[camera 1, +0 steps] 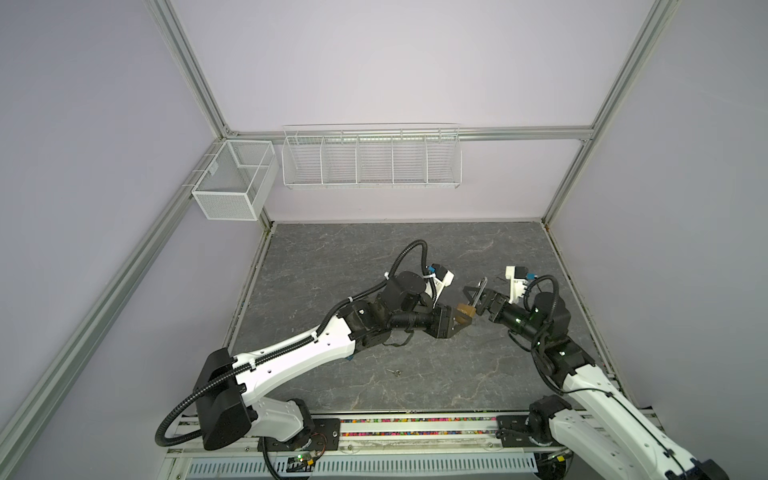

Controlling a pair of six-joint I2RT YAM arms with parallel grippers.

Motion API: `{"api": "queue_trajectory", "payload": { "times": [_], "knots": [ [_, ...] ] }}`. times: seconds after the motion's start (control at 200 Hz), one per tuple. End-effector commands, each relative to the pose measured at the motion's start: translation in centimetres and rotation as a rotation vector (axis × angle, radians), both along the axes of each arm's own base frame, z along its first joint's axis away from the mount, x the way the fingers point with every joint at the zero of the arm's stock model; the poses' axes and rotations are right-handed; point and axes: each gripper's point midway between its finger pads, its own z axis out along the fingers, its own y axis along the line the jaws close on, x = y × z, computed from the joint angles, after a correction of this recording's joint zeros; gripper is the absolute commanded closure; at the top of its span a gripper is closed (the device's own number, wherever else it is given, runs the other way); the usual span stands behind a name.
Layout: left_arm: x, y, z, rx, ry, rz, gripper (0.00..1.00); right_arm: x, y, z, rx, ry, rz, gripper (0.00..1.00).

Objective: Unlock with the key

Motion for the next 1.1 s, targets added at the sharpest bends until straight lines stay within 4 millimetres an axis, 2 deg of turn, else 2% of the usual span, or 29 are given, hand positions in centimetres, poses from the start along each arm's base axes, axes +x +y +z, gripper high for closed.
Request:
{"api": "queue_trajectory", "payload": {
  "times": [0.0, 0.225, 0.475, 0.63, 0.745, 0.915, 1.095],
  "knots": [
    [0.2, 0.2, 4.5, -0.102, -0.094, 0.006, 1.0, 0.1, -0.9, -1.3, -0.086, 0.058, -0.042, 0.03],
    [1.6, 0.9, 3.9, -0.001, -0.14, 0.078, 1.0, -0.3, -2.1, -1.9, -0.198, 0.12, -0.085, 0.06],
    [2.2, 0.9, 3.4, 0.071, -0.175, 0.106, 1.0, -0.5, -3.2, -3.2, -0.289, 0.176, -0.129, 0.08],
    [3.1, 1.6, 2.6, 0.187, -0.24, 0.175, 1.0, -0.5, -3.6, -3.9, -0.326, 0.202, -0.142, 0.09],
    [3.7, 1.3, 1.2, 0.256, -0.254, 0.195, 1.0, -0.5, -3.5, -3.8, -0.32, 0.198, -0.14, 0.09],
    [4.5, 0.6, -2.2, 0.32, -0.25, 0.214, 1.0, -0.6, -3.4, -4.1, -0.326, 0.206, -0.128, 0.08],
    [5.8, -0.1, -5.9, 0.338, -0.258, 0.271, 1.0, -2.6, -3.9, -5.1, -0.353, 0.248, -0.102, 0.07]
  ]
}}
